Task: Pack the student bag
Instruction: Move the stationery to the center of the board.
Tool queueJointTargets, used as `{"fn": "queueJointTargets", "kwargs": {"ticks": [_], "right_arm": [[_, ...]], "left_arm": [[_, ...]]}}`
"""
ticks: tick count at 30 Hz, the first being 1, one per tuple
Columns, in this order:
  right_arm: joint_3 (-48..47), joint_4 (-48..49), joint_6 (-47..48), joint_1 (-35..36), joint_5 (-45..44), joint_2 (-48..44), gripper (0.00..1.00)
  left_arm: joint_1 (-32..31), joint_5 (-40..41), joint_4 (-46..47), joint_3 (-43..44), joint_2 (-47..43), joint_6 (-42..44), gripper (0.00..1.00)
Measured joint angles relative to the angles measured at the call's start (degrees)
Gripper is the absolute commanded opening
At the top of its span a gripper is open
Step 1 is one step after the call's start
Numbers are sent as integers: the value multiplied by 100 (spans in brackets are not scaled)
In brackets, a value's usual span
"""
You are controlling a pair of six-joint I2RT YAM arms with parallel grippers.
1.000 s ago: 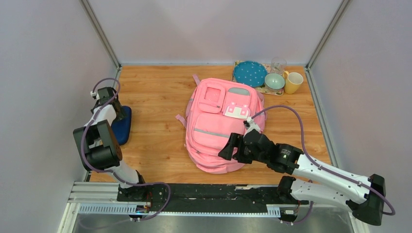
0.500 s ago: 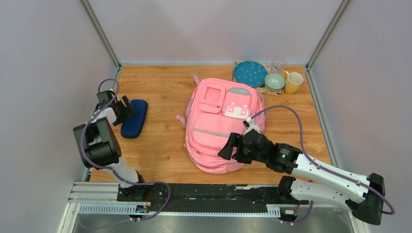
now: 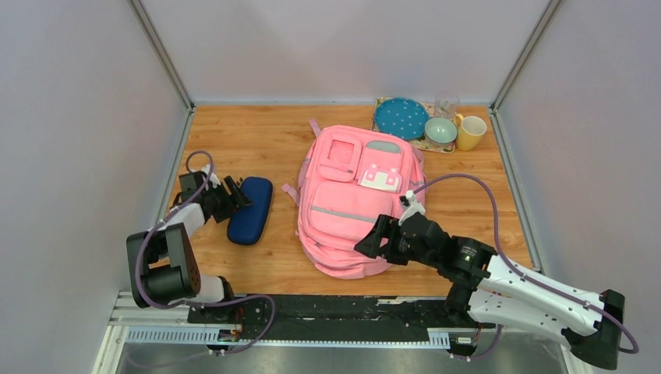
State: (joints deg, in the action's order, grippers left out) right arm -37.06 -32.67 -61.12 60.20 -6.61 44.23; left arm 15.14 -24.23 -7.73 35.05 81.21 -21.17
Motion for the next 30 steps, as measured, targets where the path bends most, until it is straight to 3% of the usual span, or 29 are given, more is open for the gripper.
{"fn": "queueJointTargets", "kwargs": {"ticks": [9,16,30], "right_arm": [[70,17,-13,0,-39,-306,78],[68,321,-2,0,131,-186,78],[-960,1436,105,592,656,2065,77]], "left_arm": [[-721,-94,-175,-804,-1034,-184,73],[-970,-623,17,-1609,-1947,-501,73],[-1213,-848,-802,-2321,-3692,-1008,74]]}}
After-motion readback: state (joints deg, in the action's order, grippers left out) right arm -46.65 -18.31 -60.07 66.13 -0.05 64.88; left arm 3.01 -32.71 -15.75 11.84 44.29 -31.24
